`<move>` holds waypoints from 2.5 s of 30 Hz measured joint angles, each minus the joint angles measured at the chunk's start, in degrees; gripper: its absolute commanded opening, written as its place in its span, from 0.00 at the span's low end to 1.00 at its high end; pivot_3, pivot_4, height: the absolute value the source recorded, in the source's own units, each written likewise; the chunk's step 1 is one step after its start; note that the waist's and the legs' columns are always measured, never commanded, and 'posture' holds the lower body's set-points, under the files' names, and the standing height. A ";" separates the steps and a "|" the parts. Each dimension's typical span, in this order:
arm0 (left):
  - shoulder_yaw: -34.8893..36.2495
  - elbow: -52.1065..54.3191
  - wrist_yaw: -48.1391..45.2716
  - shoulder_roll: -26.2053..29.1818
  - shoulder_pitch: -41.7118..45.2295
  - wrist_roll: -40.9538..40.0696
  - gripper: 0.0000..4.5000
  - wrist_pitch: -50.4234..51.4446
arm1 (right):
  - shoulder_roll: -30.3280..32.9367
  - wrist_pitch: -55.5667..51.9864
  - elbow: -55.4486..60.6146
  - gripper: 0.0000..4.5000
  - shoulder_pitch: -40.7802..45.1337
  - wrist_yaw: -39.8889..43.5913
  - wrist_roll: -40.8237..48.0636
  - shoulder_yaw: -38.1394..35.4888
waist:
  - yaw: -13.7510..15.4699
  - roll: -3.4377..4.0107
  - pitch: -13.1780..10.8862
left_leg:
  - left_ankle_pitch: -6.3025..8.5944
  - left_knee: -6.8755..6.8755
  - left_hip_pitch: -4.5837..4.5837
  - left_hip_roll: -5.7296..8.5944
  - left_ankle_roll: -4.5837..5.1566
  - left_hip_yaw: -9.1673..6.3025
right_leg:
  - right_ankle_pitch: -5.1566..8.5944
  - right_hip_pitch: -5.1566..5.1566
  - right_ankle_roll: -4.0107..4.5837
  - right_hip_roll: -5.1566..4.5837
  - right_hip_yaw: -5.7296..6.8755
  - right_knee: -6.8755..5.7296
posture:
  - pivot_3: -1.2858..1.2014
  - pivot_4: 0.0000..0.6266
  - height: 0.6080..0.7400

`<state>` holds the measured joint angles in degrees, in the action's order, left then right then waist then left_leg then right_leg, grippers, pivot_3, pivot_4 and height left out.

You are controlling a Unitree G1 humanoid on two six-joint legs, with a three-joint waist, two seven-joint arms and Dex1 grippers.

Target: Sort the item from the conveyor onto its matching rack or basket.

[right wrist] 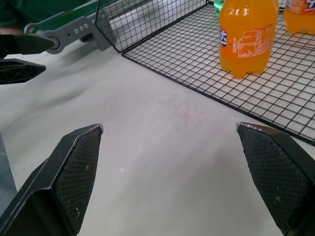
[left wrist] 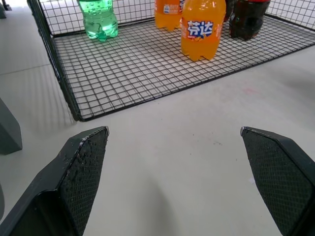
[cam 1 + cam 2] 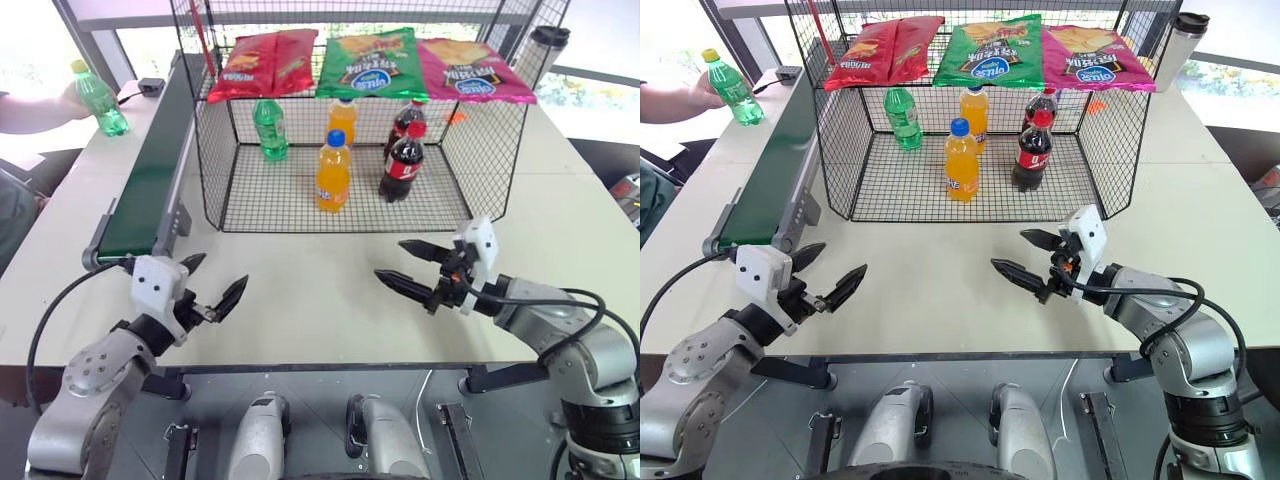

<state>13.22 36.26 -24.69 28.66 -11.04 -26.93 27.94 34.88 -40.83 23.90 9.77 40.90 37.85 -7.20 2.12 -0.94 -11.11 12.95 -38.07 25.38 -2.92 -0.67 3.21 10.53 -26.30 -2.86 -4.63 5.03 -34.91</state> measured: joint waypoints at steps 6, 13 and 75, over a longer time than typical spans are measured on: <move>0.00 0.36 1.14 -0.95 -0.49 -0.08 0.99 0.30 | 0.04 0.11 -0.48 1.00 0.23 1.06 -0.06 0.04 | 0.00 0.00 0.00 | 0.00 0.00 0.00 0.00 0.00 0.01 | 0.00 0.00 0.00 0.00 0.00 0.00 | 0.52 0.24 1.00; 0.00 0.60 1.24 -0.99 -0.54 -0.07 0.99 0.30 | 0.04 0.11 -0.60 1.00 0.57 1.64 -0.57 0.09 | 0.01 0.00 0.00 | 0.00 0.00 0.00 0.00 0.00 0.00 | 0.00 0.00 0.00 0.00 0.00 0.01 | 0.52 0.24 1.00; 1.09 -0.01 0.17 -1.19 -0.25 0.21 0.99 -0.20 | -0.87 1.19 -1.80 1.00 1.61 1.10 -1.59 1.40 | -0.02 0.01 0.00 | 0.00 0.02 0.01 -0.01 -0.01 0.00 | 0.00 -0.01 0.00 -0.01 0.00 0.06 | 0.52 0.24 1.00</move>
<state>14.31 36.25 -24.52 27.47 -11.29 -26.72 27.73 34.00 -39.63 22.10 11.38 42.00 36.27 -5.80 2.11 -0.94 -11.11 12.96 -38.05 25.39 -2.93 -0.68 3.20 10.53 -26.31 -2.86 -4.63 5.04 -34.85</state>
